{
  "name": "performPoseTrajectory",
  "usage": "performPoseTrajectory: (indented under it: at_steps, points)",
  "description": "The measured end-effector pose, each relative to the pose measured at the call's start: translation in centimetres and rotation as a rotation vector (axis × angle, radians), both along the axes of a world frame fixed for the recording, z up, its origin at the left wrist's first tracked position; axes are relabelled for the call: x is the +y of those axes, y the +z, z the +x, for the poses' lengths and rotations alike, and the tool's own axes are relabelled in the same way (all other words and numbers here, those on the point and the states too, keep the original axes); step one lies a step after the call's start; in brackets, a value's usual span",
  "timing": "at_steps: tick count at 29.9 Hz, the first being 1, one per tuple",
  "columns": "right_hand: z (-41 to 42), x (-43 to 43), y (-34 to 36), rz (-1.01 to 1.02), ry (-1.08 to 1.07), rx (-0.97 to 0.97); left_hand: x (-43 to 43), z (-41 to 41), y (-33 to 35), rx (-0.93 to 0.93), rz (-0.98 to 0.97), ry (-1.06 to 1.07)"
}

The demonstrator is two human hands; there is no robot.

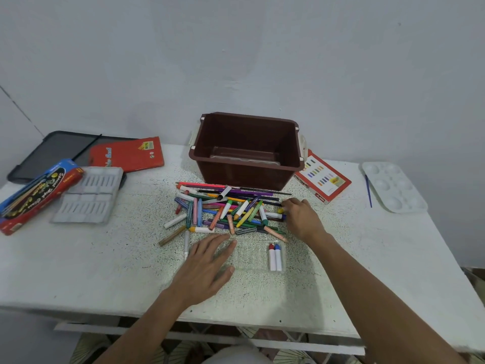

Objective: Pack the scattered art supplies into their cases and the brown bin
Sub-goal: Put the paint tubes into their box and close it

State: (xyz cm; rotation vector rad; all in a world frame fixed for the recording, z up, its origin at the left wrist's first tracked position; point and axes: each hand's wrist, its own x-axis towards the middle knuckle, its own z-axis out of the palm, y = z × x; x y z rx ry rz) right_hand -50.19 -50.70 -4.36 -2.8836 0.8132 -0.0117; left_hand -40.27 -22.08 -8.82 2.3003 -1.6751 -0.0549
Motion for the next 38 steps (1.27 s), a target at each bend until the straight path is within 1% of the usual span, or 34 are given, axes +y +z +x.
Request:
performPoseTrajectory:
  at_steps: [9, 14, 16, 18, 20, 24, 28, 30, 38]
  points:
    - [-1.1, -0.6, -0.7, -0.002, -0.021, -0.139, 0.1, 0.0, 0.0, -0.001, 0.0, 0.006]
    - [-1.5, 0.1, -0.2, 0.064, -0.059, -0.266, 0.0, 0.0, 0.0, -0.002, 0.002, 0.008]
    - [-1.4, 0.8, 0.5, 0.185, -0.132, -0.343, 0.0, 0.0, 0.0, -0.002, 0.0, 0.007]
    - [-1.3, 1.6, 1.3, 0.399, -0.221, -0.428, 0.0, 0.0, 0.0, -0.005, 0.0, 0.007]
    - [-1.5, 2.5, 1.9, 0.559, -0.26, -0.503, 0.0, 0.0, 0.0, -0.006, -0.001, 0.007]
    - [-2.1, 3.5, 2.4, 0.777, -0.282, -0.598, 0.0, 0.0, 0.0, -0.007, -0.006, -0.001]
    - [-2.9, 4.4, 2.5, 0.909, -0.248, -0.626, 0.0, 0.0, 0.1, -0.005, -0.008, 0.002]
    - [-3.3, 4.9, 2.4, 0.925, -0.226, -0.611, 0.0, -0.1, 0.1, -0.007, -0.009, 0.002]
    - [-4.7, 6.6, 1.4, 0.772, -0.077, -0.469, 0.0, -0.1, 0.2, -0.006, -0.009, 0.003]
